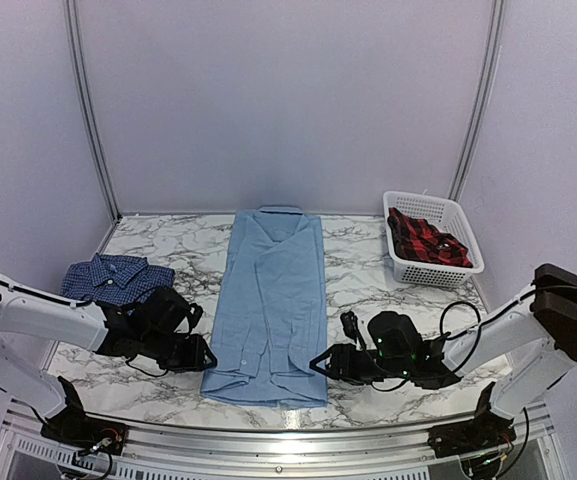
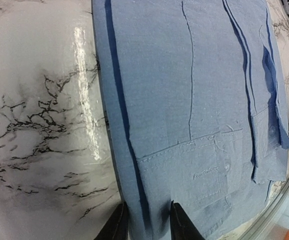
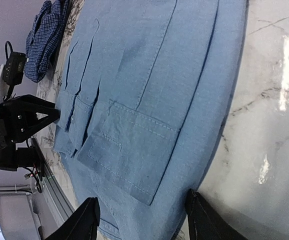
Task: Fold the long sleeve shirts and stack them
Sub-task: Pick up the rectangle-folded shirt from the center of the board.
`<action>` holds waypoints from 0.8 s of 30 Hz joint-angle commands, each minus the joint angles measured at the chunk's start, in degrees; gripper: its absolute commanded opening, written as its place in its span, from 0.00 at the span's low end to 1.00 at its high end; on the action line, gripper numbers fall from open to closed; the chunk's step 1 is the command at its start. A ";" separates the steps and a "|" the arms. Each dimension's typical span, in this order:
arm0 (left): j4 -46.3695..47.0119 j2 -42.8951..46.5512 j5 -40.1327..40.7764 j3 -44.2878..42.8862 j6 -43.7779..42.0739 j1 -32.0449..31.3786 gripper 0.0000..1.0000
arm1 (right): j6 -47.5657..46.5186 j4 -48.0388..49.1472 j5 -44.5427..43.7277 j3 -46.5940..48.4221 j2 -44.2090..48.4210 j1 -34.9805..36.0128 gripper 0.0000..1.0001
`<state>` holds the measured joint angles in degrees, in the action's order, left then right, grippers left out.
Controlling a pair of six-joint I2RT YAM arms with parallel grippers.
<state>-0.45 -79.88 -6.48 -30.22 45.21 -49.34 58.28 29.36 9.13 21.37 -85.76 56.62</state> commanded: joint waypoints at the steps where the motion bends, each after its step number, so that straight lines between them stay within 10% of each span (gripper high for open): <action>1: -3.22 -1.07 -2.05 -1.04 -0.65 -0.17 0.28 | -0.40 -1.86 -0.09 0.87 -2.92 -0.58 0.56; 11: -0.38 -0.47 -5.39 -0.40 -0.12 -0.31 0.16 | -1.16 -3.92 -0.10 2.84 -4.36 -0.64 0.32; 24: 0.55 -0.80 -7.53 1.08 0.57 -0.40 0.32 | 1.17 -3.39 1.38 -1.99 -2.34 -0.49 0.42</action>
<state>0.99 -80.18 -13.17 -29.85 46.13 -49.50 58.54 29.54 9.26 21.50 -87.29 56.34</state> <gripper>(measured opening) 0.295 0.411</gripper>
